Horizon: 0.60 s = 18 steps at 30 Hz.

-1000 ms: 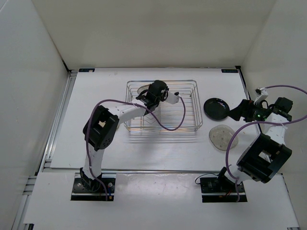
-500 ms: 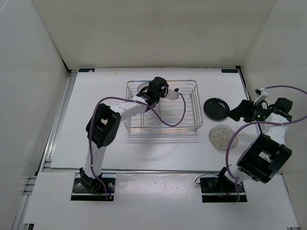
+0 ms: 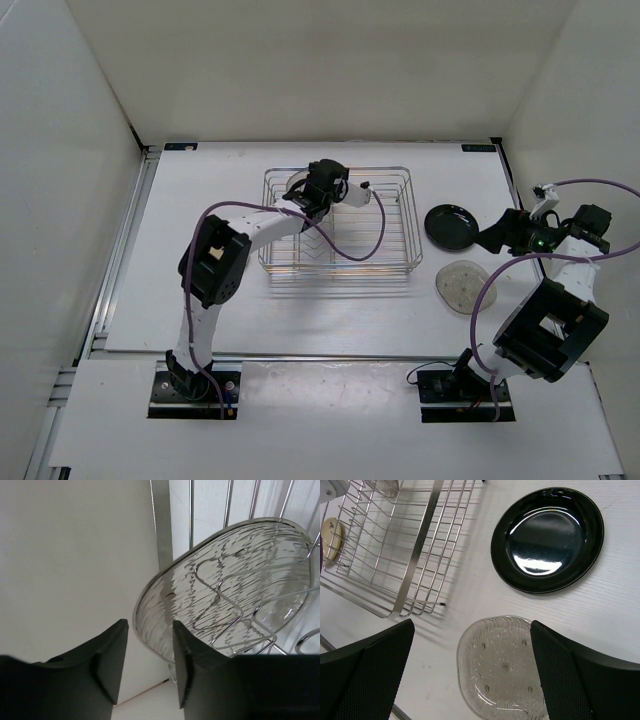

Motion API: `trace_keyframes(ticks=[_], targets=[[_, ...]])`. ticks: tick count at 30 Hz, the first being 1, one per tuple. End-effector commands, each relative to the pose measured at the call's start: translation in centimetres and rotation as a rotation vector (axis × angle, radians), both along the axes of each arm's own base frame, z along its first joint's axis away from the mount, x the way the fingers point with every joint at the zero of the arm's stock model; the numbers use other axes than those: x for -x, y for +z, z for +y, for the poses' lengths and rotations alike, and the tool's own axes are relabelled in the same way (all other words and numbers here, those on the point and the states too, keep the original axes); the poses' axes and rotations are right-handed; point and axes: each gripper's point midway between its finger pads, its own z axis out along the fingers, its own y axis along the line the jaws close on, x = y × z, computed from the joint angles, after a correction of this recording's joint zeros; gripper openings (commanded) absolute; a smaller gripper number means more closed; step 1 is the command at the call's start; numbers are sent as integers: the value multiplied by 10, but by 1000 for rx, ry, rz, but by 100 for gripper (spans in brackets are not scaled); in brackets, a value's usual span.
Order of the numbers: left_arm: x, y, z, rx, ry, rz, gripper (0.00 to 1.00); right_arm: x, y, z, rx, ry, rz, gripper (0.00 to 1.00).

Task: Load the plates into the dish rack

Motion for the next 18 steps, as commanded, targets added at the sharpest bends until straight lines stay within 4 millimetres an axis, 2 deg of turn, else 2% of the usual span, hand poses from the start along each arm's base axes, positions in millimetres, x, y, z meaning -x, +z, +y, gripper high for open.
trace_keyframes(ticks=[1,2,3,5,8,10,11,12,13,14,15,16,18], targets=[[6,46,10,75,28,-54,56,-1,17,0,12,13,-58,100],[8,47,11,85,32,-52,60,-2,14,0,7,13,-51,100],[10,60,15,97,41,-73,68,-2,13,-1,14,8,-45,100],[16,69,14,141,55,-80,73,-2,11,-3,23,2,-39,100],[24,98,21,205,96,-122,80,-3,2,-13,65,-32,-4,100],[30,126,33,281,154,-166,82,-6,-3,-19,103,-67,24,100],[32,141,38,313,176,-191,83,-13,-4,-30,147,-103,12,100],[34,153,44,347,207,-214,84,-15,-16,-43,212,-153,64,100],[39,174,62,426,273,-237,84,-17,-21,-47,237,-164,80,100],[43,181,73,470,297,-235,85,-19,-29,-53,247,-184,105,100],[44,191,93,520,349,-245,85,-23,-32,-56,259,-185,116,100],[55,209,111,591,376,-264,87,-25,-34,-57,248,-189,128,100],[68,191,140,689,474,-203,87,-32,-43,-61,222,-193,161,100]])
